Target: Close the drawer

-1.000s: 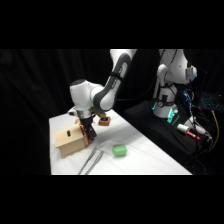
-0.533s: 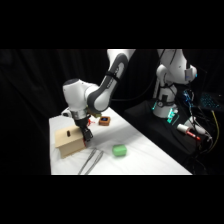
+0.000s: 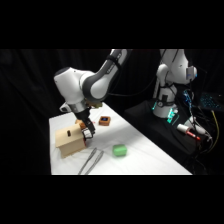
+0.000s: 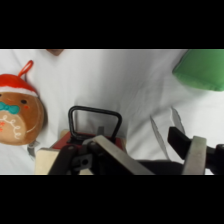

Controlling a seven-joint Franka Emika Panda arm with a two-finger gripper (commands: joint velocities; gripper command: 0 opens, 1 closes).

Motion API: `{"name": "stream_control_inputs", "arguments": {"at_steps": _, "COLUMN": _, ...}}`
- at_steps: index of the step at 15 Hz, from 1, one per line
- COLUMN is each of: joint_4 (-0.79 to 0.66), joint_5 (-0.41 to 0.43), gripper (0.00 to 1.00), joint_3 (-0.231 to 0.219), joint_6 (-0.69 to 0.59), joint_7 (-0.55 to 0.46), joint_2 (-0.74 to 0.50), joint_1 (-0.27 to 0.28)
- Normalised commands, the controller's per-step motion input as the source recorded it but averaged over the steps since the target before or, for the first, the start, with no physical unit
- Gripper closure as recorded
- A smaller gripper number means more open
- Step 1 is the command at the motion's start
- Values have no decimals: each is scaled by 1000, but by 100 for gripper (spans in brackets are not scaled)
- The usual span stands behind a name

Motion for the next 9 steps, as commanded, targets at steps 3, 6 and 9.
{"name": "stream_control_inputs", "arguments": {"at_steps": 3, "joint_4": 15, "joint_5": -128, "gripper": 0, "joint_3": -36, "joint_6": -495, "joint_7": 82, "joint_2": -370, "joint_1": 97}}
{"name": "stream_control_inputs", "arguments": {"at_steps": 6, "joint_4": 28, "joint_5": -134, "gripper": 0, "joint_3": -29, "joint_6": -321, "joint_7": 102, "joint_2": -241, "joint_1": 88}}
{"name": "stream_control_inputs", "arguments": {"at_steps": 9, "joint_4": 30, "joint_5": -99, "gripper": 0, "joint_3": -9, "joint_6": -189, "joint_7": 68, "joint_2": -136, "joint_1": 66}}
